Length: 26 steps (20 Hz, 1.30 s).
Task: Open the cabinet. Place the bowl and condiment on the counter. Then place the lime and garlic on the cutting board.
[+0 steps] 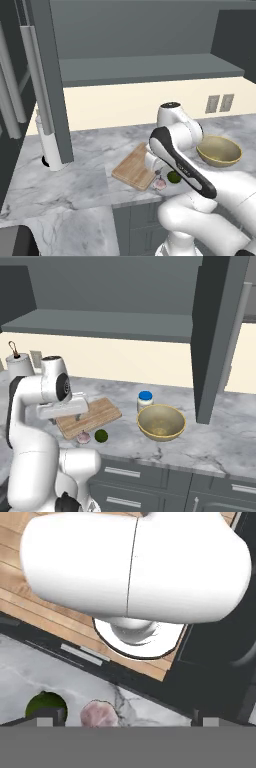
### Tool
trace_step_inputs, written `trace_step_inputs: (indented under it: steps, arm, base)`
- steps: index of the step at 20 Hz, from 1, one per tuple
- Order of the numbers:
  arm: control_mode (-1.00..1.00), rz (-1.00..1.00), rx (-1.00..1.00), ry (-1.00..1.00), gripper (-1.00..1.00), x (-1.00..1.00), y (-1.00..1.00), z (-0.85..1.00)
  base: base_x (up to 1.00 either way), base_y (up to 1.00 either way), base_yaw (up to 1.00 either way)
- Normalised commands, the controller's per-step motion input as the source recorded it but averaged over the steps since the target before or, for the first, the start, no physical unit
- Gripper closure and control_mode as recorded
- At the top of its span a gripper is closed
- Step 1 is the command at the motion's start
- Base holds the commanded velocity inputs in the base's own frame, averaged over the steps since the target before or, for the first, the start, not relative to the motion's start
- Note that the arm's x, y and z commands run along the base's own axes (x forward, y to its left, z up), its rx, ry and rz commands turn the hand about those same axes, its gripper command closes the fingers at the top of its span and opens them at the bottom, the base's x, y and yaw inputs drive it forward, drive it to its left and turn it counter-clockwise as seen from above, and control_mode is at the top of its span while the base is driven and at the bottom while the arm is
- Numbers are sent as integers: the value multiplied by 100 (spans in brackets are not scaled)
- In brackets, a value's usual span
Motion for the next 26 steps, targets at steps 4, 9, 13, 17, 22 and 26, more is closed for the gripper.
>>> trace_step_inputs:
  steps: [4,9,13,17,22,26]
  arm:
    - [-100,3,-10,16,-100,1,0,-20]
    - [-100,7,0,15,-100,7,-5,-26]
    - [-100,7,0,6,-100,0,-18,-21]
    - [-100,4,0,6,-100,0,-2,-14]
    - [-100,2,0,0,-100,0,1,-19]
    - [-100,1,0,0,-100,0,0,-18]
  base:
    - [0,0,0]
    - [0,0,0]
    - [0,0,0]
    - [0,0,0]
    - [0,0,0]
    - [0,0,0]
